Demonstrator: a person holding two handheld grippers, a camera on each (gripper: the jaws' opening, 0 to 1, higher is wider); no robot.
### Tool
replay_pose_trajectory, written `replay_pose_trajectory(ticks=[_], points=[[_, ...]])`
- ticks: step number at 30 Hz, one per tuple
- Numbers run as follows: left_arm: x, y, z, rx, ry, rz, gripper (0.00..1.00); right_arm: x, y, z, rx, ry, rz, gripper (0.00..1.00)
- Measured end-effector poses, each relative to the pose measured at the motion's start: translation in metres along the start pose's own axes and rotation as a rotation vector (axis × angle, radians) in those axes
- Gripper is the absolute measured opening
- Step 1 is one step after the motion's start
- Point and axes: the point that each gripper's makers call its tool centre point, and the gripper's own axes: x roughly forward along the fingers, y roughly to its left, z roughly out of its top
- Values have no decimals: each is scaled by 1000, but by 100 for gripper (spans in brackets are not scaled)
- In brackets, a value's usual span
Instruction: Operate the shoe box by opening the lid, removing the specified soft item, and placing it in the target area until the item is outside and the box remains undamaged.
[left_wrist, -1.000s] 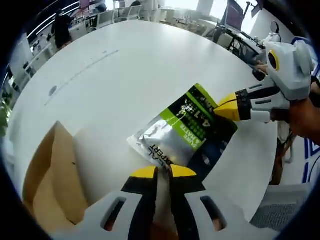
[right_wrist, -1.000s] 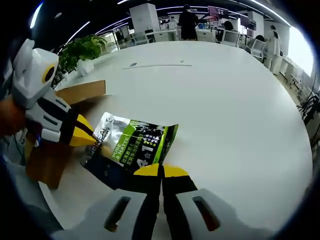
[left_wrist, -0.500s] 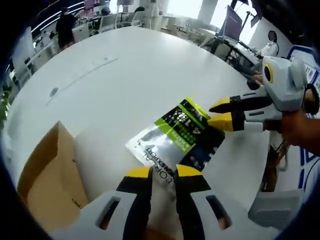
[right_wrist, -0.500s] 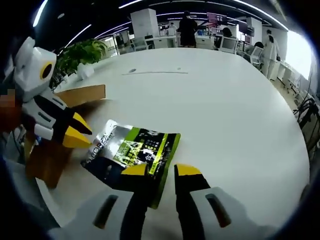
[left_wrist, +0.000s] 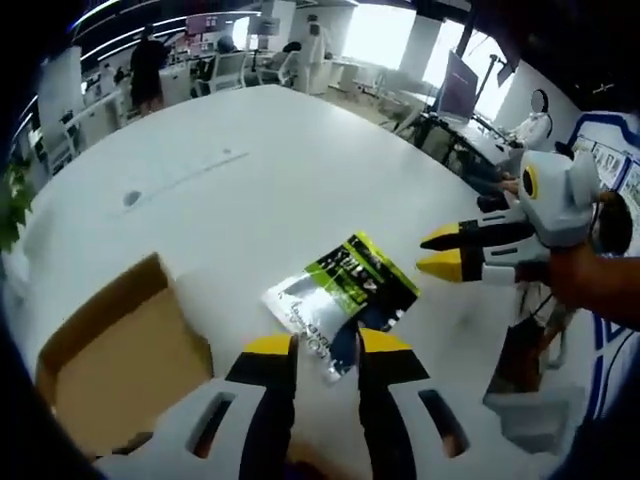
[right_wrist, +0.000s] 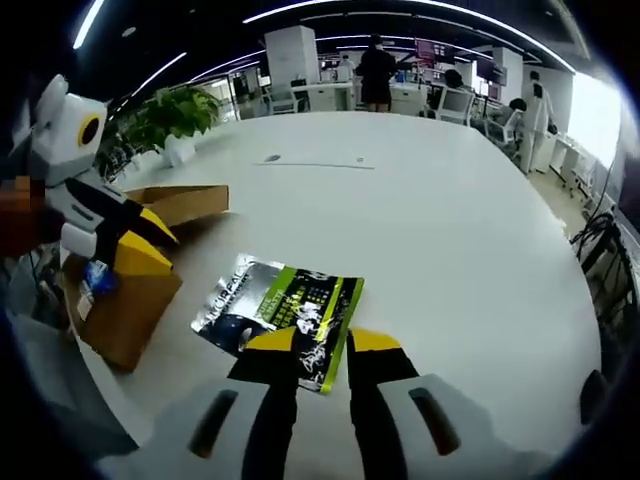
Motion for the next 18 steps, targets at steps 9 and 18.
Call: replay_pose_trajectory(ticks=[9, 18], points=[[-24, 14, -8, -21, -22, 21, 20, -17, 25, 18, -39, -34, 4, 15], [-53, 32, -21, -48, -47, 53, 20, -25, 55, 24, -60, -38, 25, 14]])
